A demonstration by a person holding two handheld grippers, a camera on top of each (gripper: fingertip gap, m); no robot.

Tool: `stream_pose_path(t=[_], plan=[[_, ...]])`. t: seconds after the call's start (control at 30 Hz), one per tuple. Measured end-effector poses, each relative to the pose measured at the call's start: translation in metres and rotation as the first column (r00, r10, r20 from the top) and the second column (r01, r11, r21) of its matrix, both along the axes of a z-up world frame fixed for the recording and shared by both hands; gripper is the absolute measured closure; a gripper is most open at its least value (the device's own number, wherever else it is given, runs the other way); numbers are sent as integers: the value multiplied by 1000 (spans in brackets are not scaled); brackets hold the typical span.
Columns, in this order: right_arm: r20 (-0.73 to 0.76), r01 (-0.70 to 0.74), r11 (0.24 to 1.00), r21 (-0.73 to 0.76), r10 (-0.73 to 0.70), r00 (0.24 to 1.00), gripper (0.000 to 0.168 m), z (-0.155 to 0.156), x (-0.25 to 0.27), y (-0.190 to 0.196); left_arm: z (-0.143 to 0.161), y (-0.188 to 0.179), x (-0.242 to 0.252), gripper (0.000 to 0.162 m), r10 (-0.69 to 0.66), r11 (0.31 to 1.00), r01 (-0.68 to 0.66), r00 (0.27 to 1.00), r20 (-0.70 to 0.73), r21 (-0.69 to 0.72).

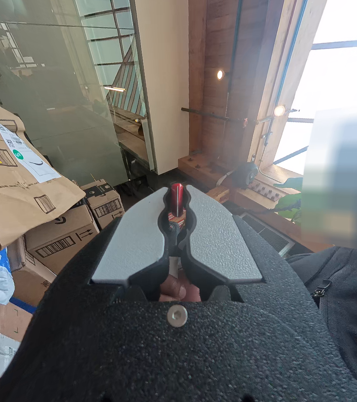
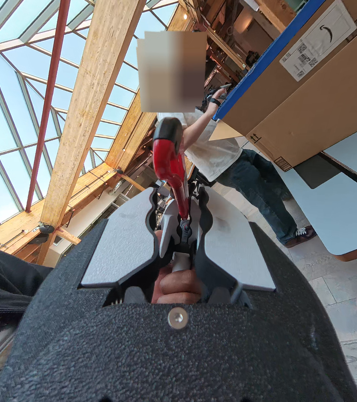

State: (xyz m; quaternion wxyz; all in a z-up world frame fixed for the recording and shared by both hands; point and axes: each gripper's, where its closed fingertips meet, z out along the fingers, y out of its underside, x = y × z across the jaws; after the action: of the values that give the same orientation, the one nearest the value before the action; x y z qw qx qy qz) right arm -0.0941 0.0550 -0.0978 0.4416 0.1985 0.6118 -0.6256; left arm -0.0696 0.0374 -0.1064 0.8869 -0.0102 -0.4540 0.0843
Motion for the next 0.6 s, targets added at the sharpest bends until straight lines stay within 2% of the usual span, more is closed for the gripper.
stream_pose_path(t=[0.03, 0.17, 0.33, 0.43, 0.6], plan=[[-8, -16, 1000, 5, 16, 1000, 131, 0, 6, -7, -1, -10, 6, 152, 18, 1000, -18, 1000, 5, -3], [-65, -47, 999, 21, 49, 997, 131, 1, 31, -42, -3, -53, 32, 152, 70, 998, -70, 998, -2, 1], [-132, -5, 1000, 24, 8, 991, 131, 0, 66, -102, -1, -115, 72, 152, 26, 999, -26, 1000, 5, -43], [-86, 44, 999, 19, -43, 995, 132, 1, 93, -146, 4, -162, 104, 152, 19, 998, -17, 1000, 21, -62], [-99, 25, 999, 48, -21, 995, 132, 1, 142, -200, 5, -226, 154, 152, 27, 996, -26, 999, 19, -82]])
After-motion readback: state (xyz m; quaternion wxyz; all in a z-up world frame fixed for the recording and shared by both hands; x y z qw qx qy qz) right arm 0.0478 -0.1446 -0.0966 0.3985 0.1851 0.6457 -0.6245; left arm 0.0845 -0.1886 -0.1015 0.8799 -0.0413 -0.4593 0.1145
